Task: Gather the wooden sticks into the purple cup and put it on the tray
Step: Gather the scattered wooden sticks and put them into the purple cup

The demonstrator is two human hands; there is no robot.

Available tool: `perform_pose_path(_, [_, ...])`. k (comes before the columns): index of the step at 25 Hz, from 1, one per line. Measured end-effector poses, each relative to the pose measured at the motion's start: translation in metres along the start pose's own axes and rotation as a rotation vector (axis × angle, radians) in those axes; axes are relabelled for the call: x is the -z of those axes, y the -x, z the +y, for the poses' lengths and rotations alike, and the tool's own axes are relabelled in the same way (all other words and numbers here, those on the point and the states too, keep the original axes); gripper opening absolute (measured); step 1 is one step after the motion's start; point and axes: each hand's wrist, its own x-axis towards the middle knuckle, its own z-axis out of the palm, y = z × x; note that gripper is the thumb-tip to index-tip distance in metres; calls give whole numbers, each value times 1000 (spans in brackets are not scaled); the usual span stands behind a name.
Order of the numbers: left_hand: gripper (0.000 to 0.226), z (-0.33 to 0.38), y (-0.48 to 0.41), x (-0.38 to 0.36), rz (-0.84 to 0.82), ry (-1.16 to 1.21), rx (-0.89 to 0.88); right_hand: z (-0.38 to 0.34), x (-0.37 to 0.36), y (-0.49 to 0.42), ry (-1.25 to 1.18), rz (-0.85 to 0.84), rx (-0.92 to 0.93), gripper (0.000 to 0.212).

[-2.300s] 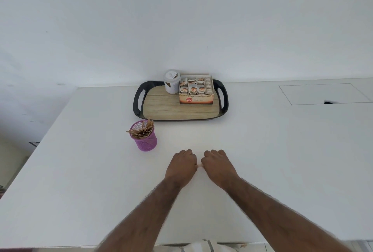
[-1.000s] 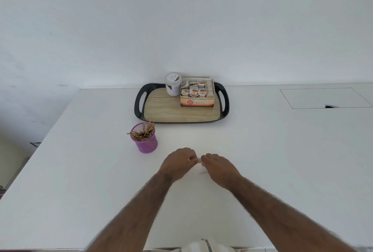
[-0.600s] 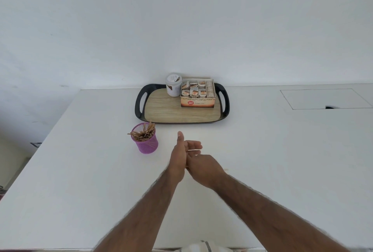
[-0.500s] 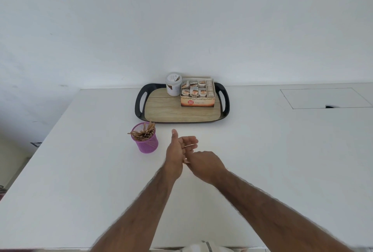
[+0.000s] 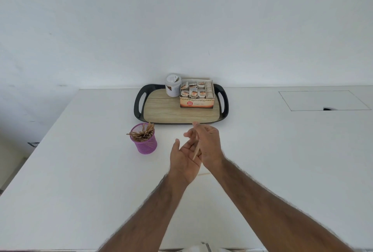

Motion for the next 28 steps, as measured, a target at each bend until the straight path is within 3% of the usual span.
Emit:
perform_pose_path(5, [42, 0, -6, -11, -49, -245, 16, 12, -3, 0, 374, 137, 213, 31])
perform_pose_path(9, [39, 5, 7, -13, -108, -1116, -182, 9, 15, -10, 300, 242, 97, 34])
perform_pose_path(11, [39, 7, 10, -13, -122, -1308, -243, 12, 25, -14, 259, 266, 5, 40])
perform_pose_path(16, [30, 6, 7, -4, -197, -1176, -168, 21, 31, -11, 294, 141, -38, 47])
perform_pose_path(20, [26, 16, -2, 8, -21, -1109, -159, 34, 45, -3, 389, -20, 19, 58])
perform_pose_path(22, [20, 22, -2, 16, 82, -1035, -189, 48, 64, -5, 791, -115, 186, 40])
perform_pose_path(24, [19, 27, 0, 24, 185, -951, -207, 65, 87, -3, 1569, -402, 373, 24])
perform_pose_path(25, [18, 28, 1, 28, 233, -931, -217, 71, 95, 0, 1794, -479, 429, 22])
perform_pose_path(28, [19, 28, 3, 34, 350, -962, -231, 72, 97, 14, 1943, -443, 504, 25])
